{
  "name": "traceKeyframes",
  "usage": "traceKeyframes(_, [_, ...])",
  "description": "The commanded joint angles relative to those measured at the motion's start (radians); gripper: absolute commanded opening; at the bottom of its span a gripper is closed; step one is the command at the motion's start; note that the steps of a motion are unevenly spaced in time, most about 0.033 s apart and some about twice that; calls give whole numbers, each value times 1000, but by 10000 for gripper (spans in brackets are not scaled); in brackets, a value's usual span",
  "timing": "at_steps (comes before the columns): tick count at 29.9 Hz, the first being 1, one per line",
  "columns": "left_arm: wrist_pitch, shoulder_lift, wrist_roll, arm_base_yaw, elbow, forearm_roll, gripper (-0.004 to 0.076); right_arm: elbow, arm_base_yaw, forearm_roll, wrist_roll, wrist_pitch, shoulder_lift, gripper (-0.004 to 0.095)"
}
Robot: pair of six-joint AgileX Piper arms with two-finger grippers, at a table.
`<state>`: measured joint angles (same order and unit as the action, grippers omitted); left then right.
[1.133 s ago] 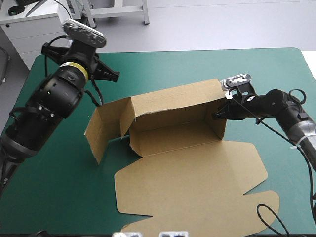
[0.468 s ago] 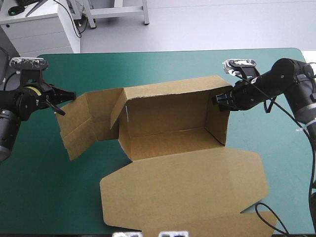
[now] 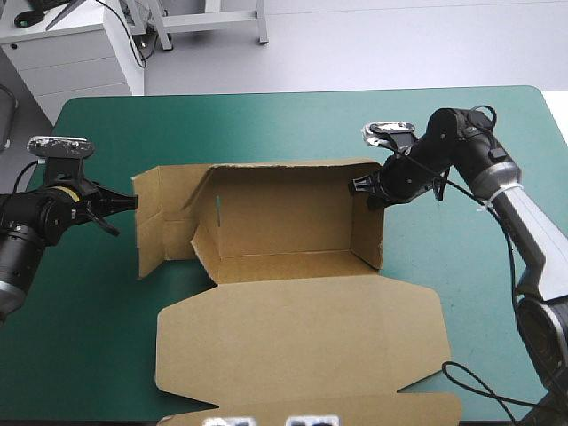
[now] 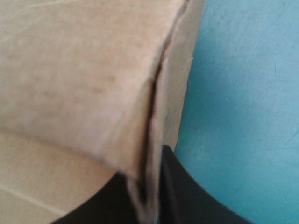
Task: Fold the box
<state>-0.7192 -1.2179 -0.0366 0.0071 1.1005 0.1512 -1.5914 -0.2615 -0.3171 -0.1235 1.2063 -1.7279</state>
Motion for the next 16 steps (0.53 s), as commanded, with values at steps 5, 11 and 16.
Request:
traceKeyframes(5, [16, -35, 16, 92, 49, -51, 16, -23, -28, 51, 40, -173, -38, 280])
traceKeyframes(11, [2, -62, 108, 114, 56, -186, 16, -50, -28, 56, 40, -304, -40, 430])
traceKeyframes(16, [-13, -86, 131, 114, 56, -208, 16, -172, -28, 59, 36, -225, -40, 431])
